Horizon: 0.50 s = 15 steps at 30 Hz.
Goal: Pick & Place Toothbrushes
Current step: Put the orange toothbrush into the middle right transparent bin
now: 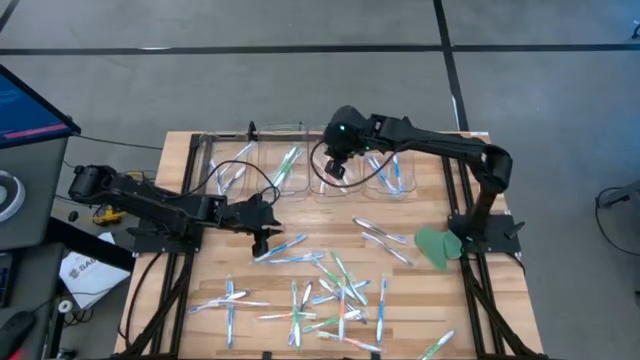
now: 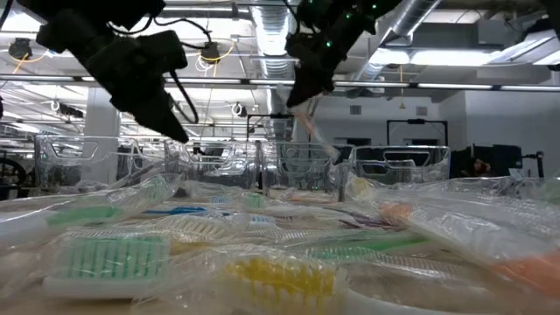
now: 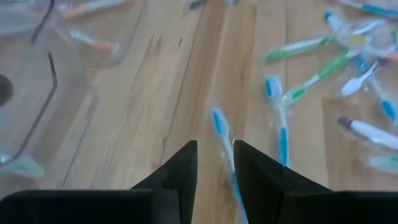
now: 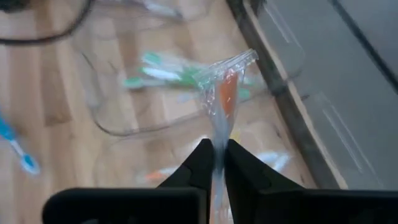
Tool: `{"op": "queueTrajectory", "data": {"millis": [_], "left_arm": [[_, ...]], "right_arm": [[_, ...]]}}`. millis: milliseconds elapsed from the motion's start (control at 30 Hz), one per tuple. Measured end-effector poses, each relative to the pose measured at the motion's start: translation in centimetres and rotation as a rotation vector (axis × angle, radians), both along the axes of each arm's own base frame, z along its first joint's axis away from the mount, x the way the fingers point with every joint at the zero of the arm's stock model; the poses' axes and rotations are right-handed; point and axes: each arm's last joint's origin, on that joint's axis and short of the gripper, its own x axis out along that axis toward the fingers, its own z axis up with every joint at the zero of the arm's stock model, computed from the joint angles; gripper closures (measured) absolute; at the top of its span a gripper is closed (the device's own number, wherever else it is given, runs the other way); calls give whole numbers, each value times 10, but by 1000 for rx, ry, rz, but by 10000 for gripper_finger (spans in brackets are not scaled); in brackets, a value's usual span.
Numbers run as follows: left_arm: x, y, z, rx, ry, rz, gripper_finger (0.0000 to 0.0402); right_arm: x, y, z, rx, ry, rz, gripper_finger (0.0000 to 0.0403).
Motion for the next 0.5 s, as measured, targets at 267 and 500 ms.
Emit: {"op": "queueTrajectory", "data": {"millis": [267,500], "left_arm": [[-2,0,-6,-2,-6,-1,302],[-2,0,-6,-2,-11,-1,302]], "right_arm": [[3,-15,-11,96,-16,-134,352],[3,-14,-13,124,-11,-136,256]]}}
